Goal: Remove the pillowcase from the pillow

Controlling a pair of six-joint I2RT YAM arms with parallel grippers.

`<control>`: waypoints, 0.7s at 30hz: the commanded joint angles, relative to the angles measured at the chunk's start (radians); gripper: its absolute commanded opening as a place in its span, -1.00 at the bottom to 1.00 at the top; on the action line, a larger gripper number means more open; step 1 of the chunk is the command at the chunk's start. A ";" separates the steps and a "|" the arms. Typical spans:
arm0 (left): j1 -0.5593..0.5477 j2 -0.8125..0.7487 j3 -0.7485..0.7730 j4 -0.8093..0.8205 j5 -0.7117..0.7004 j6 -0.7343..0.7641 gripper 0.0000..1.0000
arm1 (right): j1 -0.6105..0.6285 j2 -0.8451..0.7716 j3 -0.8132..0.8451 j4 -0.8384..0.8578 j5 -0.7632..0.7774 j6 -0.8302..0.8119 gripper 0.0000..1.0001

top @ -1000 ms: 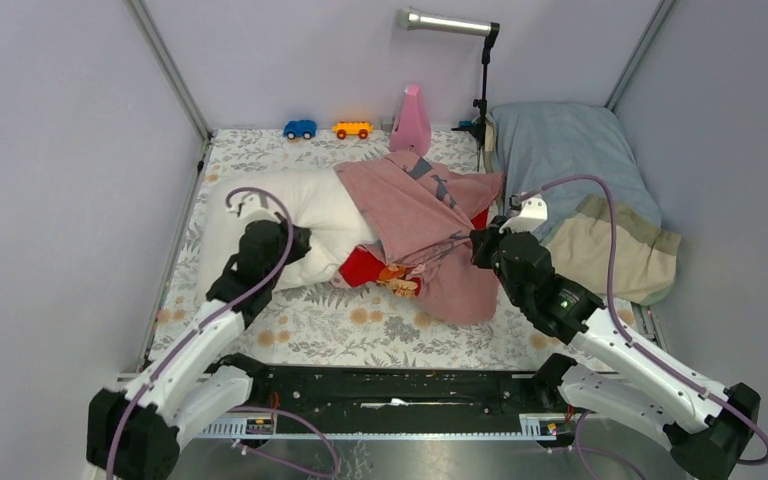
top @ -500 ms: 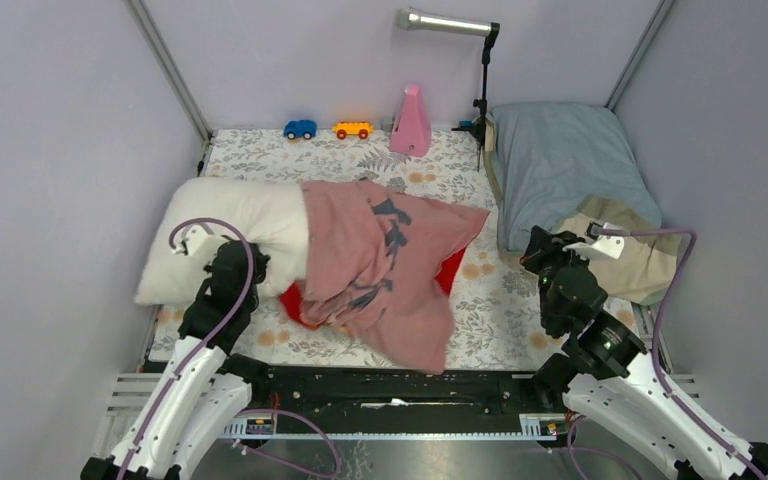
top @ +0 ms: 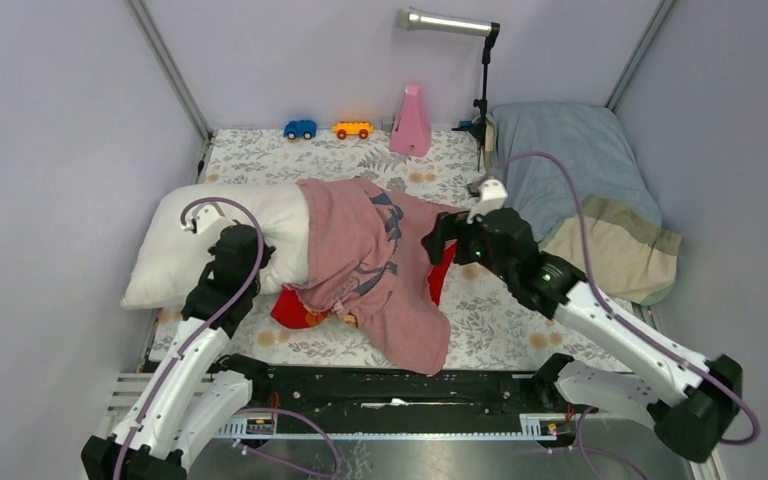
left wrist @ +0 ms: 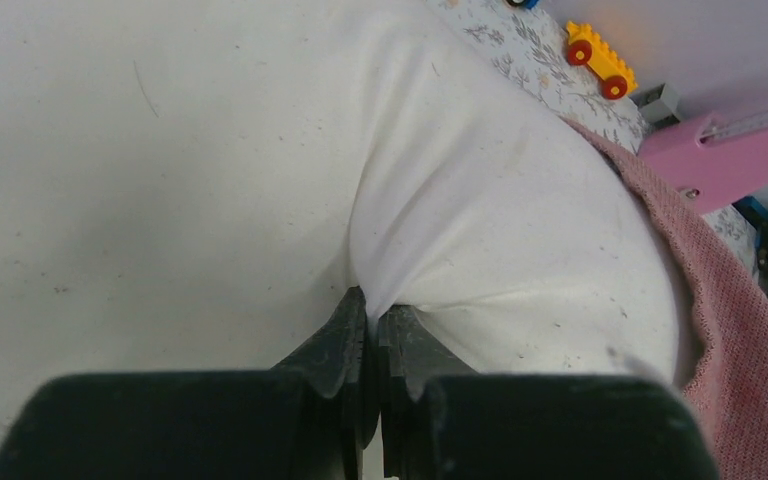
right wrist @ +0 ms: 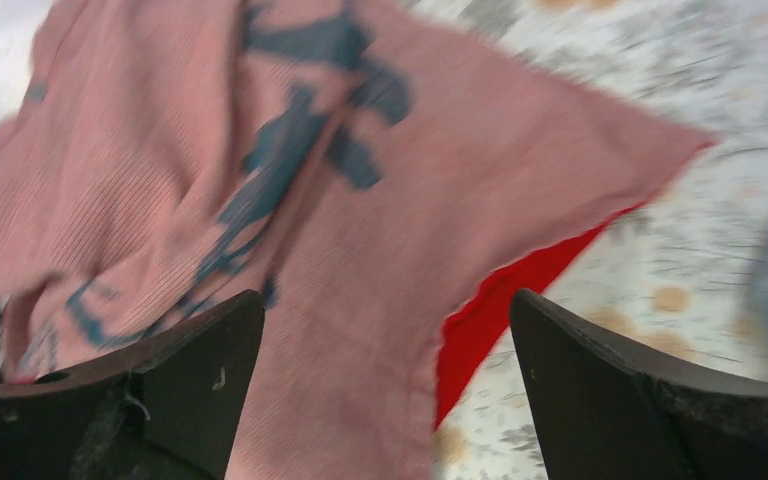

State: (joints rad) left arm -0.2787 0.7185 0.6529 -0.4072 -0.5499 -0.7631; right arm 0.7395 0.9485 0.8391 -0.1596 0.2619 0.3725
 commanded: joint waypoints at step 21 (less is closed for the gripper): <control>0.001 0.070 0.001 0.235 0.207 0.017 -1.00 | 0.126 0.354 0.299 -0.098 -0.311 0.072 0.99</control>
State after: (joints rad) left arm -0.2756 0.7868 0.6521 -0.3016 -0.4088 -0.7288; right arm 0.8227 1.2537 1.0725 -0.2504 -0.2001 0.4103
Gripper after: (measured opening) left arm 0.043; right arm 0.993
